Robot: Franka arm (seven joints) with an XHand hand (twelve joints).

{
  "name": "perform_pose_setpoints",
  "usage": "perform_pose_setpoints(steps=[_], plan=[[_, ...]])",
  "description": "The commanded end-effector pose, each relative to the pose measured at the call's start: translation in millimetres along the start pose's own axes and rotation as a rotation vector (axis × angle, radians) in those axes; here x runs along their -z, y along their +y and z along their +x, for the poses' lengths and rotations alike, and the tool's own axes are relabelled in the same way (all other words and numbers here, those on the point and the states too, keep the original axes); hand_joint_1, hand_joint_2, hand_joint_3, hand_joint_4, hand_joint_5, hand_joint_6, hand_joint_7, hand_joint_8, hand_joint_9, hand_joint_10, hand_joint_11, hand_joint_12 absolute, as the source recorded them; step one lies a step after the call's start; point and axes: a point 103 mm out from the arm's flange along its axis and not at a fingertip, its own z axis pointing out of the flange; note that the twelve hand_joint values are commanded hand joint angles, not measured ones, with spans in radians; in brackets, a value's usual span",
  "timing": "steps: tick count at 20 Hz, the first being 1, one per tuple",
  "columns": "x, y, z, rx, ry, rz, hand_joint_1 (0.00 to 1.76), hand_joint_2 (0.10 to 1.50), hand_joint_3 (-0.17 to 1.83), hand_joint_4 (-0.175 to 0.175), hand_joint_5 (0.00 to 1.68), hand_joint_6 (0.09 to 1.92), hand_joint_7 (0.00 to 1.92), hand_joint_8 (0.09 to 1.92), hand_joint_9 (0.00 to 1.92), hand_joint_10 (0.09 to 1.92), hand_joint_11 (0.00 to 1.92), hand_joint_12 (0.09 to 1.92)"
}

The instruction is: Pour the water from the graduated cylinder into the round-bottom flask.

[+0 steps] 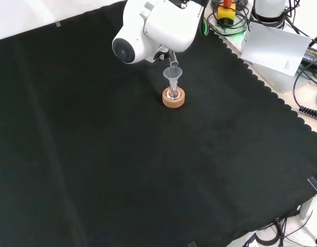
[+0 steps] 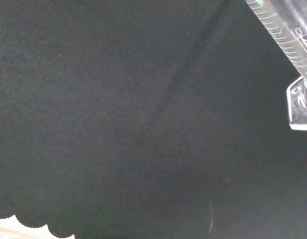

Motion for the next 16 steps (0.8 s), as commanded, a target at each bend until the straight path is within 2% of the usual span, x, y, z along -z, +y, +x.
perform_pose_setpoints(steps=[1,12,16], plan=[[0.9,-1.0,1.3,-0.007,-0.008,0.006,1.25,1.14,0.00,-0.175,0.92,1.09,0.95,1.08,1.34,0.22,1.14,0.80],[0.9,-2.3,5.3,0.000,-0.008,0.011,1.25,1.14,0.00,-0.175,0.92,1.09,0.96,1.08,1.34,0.22,1.14,0.80],[-0.8,-2.6,4.5,0.016,0.009,-0.015,1.25,1.14,0.00,-0.175,0.92,1.09,0.96,1.08,1.34,0.21,1.14,0.80]])
